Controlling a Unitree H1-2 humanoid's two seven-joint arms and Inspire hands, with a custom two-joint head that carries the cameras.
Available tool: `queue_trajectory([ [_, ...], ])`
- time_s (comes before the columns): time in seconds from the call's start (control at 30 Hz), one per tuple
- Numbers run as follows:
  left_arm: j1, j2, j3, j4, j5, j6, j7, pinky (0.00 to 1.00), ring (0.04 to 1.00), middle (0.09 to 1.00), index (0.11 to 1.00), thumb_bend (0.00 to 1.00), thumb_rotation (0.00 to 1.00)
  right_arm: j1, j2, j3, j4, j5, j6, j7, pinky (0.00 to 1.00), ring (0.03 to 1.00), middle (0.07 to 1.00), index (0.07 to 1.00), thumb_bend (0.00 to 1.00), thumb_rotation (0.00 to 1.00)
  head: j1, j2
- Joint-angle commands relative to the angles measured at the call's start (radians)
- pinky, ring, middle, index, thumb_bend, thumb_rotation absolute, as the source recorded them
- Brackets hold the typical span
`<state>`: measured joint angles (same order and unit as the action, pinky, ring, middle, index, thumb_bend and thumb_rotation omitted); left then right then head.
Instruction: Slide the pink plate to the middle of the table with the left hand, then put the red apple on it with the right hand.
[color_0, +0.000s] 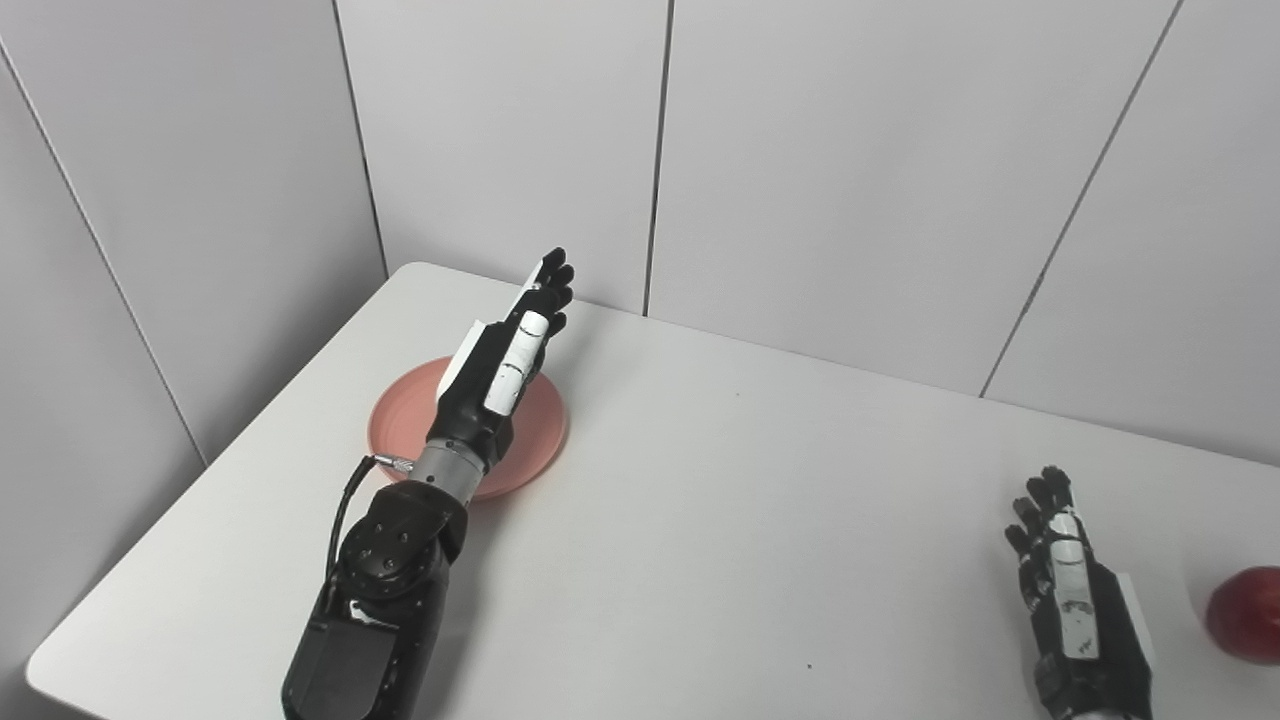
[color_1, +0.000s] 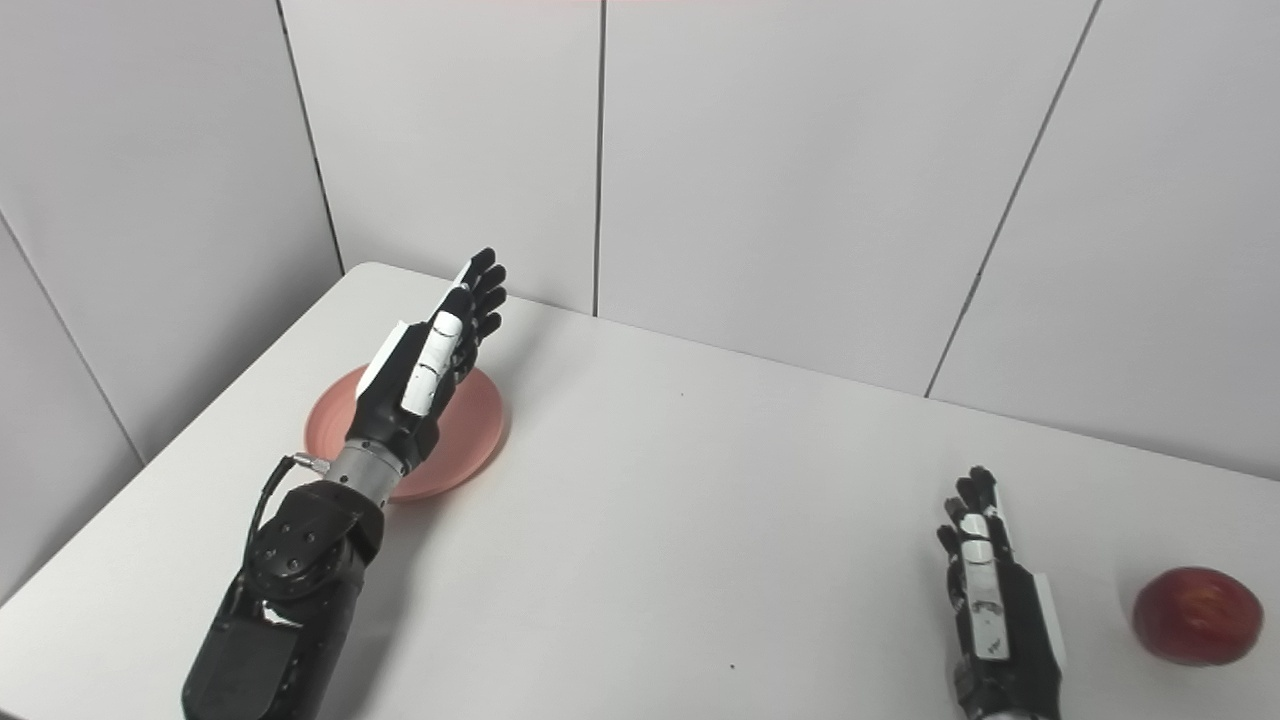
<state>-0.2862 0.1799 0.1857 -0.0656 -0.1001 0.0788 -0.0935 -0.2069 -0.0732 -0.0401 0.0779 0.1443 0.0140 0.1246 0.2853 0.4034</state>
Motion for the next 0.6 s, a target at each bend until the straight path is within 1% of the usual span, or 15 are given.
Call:
queue_trajectory([
  [0.0, -0.040, 0.026, 0.012, -0.005, -0.001, -0.058, 0.016, 1.00, 1.000, 1.000, 1.000, 0.68, 1.00, -0.028, 0.000, -0.004, -0.032, 0.003, -0.049, 0.001, 1.00, 1.000, 1.000, 1.000, 0.63, 0.92, -0.003, 0.000],
  [0.17, -0.033, 0.047, 0.029, 0.039, 0.048, -0.113, 0.062, 1.00, 0.983, 0.986, 0.987, 0.66, 1.00, -0.028, -0.002, -0.005, -0.033, 0.006, -0.046, 0.003, 1.00, 1.000, 1.000, 1.000, 0.64, 0.92, 0.001, 0.003],
  [0.2, -0.033, 0.053, 0.036, 0.050, 0.052, -0.124, 0.073, 1.00, 0.975, 0.978, 0.973, 0.64, 1.00, -0.027, -0.001, -0.006, -0.033, 0.005, -0.046, 0.001, 1.00, 1.000, 1.000, 1.000, 0.64, 0.92, 0.001, 0.003],
  [0.27, -0.034, 0.061, 0.052, 0.069, 0.049, -0.145, 0.087, 1.00, 0.974, 0.975, 0.965, 0.65, 1.00, -0.027, -0.001, -0.006, -0.032, 0.006, -0.047, 0.002, 1.00, 1.000, 1.000, 1.000, 0.63, 0.92, 0.001, 0.003],
  [0.33, -0.030, 0.065, 0.068, 0.066, 0.049, -0.142, 0.103, 0.99, 0.967, 0.975, 0.964, 0.67, 1.00, -0.028, -0.002, -0.005, -0.031, 0.005, -0.049, 0.003, 1.00, 1.000, 1.000, 1.000, 0.63, 0.92, 0.001, 0.003],
  [0.43, -0.025, 0.065, 0.091, 0.058, 0.041, -0.146, 0.124, 0.97, 0.953, 0.951, 0.935, 0.65, 1.00, -0.029, -0.004, -0.005, -0.028, 0.011, -0.048, 0.009, 1.00, 1.000, 1.000, 1.000, 0.63, 0.92, -0.001, 0.002],
  [0.5, -0.022, 0.068, 0.105, 0.059, 0.038, -0.153, 0.135, 0.97, 0.958, 0.949, 0.933, 0.65, 1.00, -0.029, -0.004, -0.006, -0.028, 0.015, -0.048, 0.011, 1.00, 1.000, 1.000, 1.000, 0.63, 0.92, 0.000, 0.005],
  [0.57, -0.018, 0.071, 0.120, 0.059, 0.044, -0.156, 0.148, 0.95, 0.946, 0.941, 0.931, 0.64, 1.00, -0.030, -0.004, -0.007, -0.026, 0.021, -0.049, 0.015, 1.00, 1.000, 1.000, 1.000, 0.63, 0.91, 0.002, 0.004],
])
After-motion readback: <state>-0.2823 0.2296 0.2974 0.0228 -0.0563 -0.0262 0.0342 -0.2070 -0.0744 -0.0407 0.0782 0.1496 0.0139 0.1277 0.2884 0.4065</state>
